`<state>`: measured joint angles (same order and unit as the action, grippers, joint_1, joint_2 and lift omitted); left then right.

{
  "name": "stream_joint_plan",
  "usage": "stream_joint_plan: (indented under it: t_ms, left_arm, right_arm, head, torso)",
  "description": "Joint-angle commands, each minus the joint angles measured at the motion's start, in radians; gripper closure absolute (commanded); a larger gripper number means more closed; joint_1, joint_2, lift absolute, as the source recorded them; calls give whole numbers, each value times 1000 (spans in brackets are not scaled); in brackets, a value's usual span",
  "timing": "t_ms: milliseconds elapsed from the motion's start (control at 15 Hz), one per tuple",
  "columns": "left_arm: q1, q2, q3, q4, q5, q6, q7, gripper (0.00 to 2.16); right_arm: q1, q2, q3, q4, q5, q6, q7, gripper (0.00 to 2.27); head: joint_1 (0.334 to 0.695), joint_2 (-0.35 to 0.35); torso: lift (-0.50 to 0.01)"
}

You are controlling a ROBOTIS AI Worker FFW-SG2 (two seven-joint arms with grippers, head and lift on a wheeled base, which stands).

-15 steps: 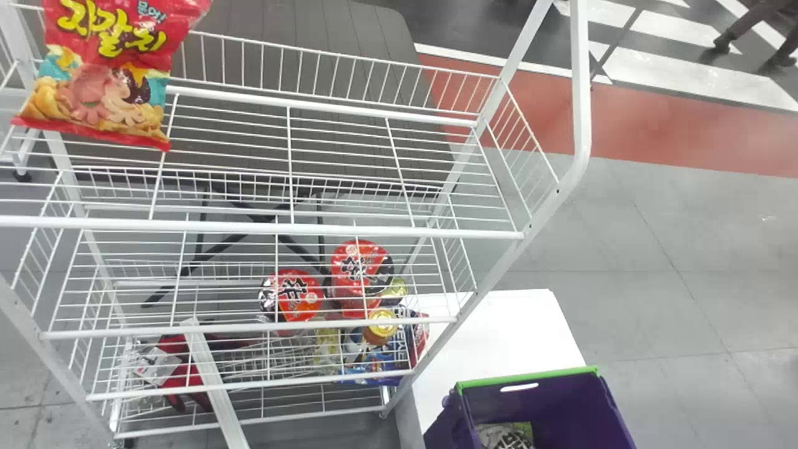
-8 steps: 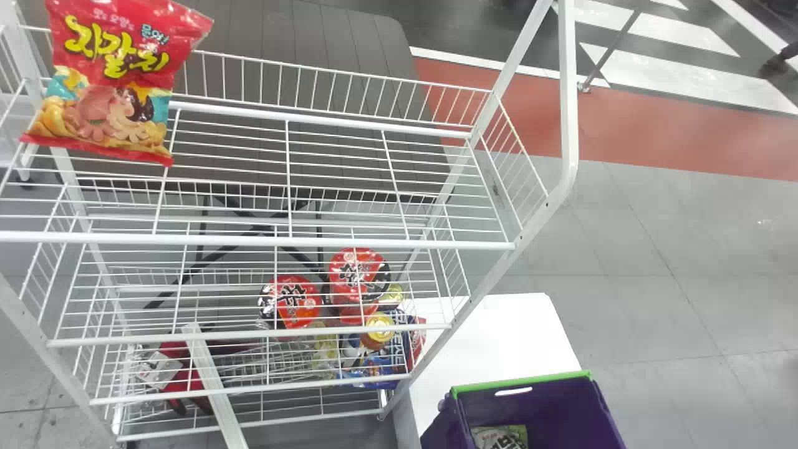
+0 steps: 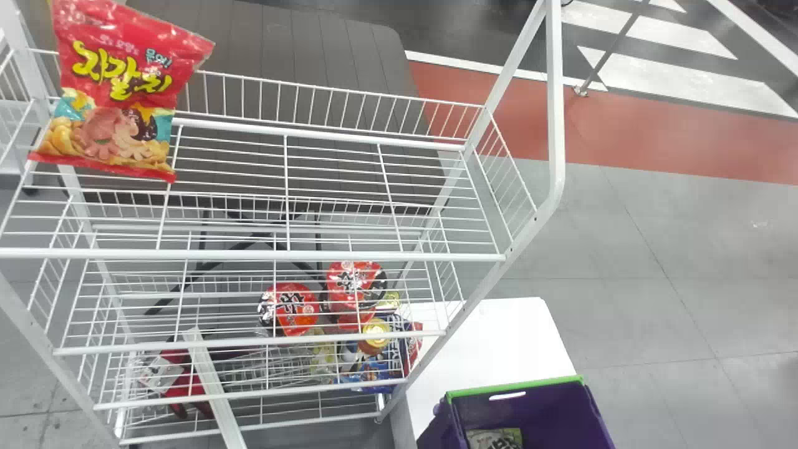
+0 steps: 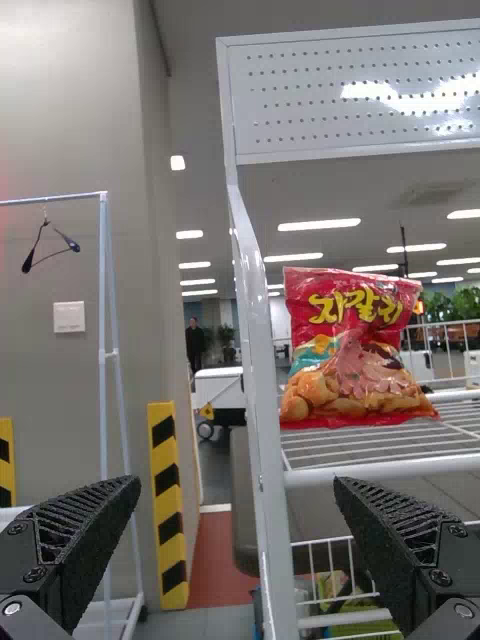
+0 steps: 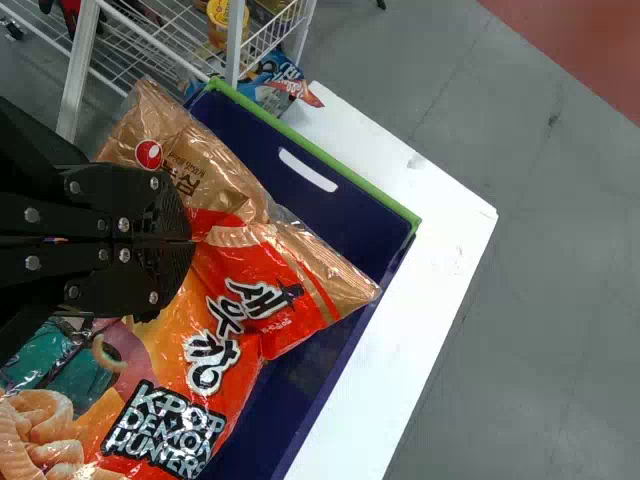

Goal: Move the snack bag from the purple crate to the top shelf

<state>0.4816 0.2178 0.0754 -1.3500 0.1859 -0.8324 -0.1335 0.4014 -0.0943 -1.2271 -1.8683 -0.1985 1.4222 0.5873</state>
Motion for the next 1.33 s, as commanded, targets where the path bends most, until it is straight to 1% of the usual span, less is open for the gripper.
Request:
stream_joint_plan:
  t_ms: [0, 667, 1067, 1133, 1200, 1267]
  left_arm:
    - [0, 0, -2, -8, -2, 34, -2, 100]
    - [-1, -3, -2, -6, -14, 43, -3, 100]
    - [0, -3, -2, -4, -14, 40, -3, 100]
    - [0, -3, -2, -4, -14, 40, -3, 100]
    - [0, -3, -2, -4, -14, 40, -3, 100]
    - [0, -5, -2, -6, -14, 37, -3, 100]
  right_arm:
    - [1, 2, -3, -9, 1, 4, 2, 2125]
    - [2, 2, -8, -20, -1, 16, 8, 2125]
    - [2, 8, -3, -23, -7, 13, 31, 2125]
    - [2, 13, -6, -35, -32, 16, 37, 2125]
    - [2, 28, 0, -69, -48, 16, 42, 2132]
    - [1, 54, 11, -118, -50, 16, 42, 2169]
  head:
    - [695, -350]
    - [695, -350]
    - [695, -350]
    - [695, -350]
    - [695, -350]
    - [695, -350]
  torso:
    - [-33]
    - [6]
    - [9]
    - [9]
    - [9]
    - [9]
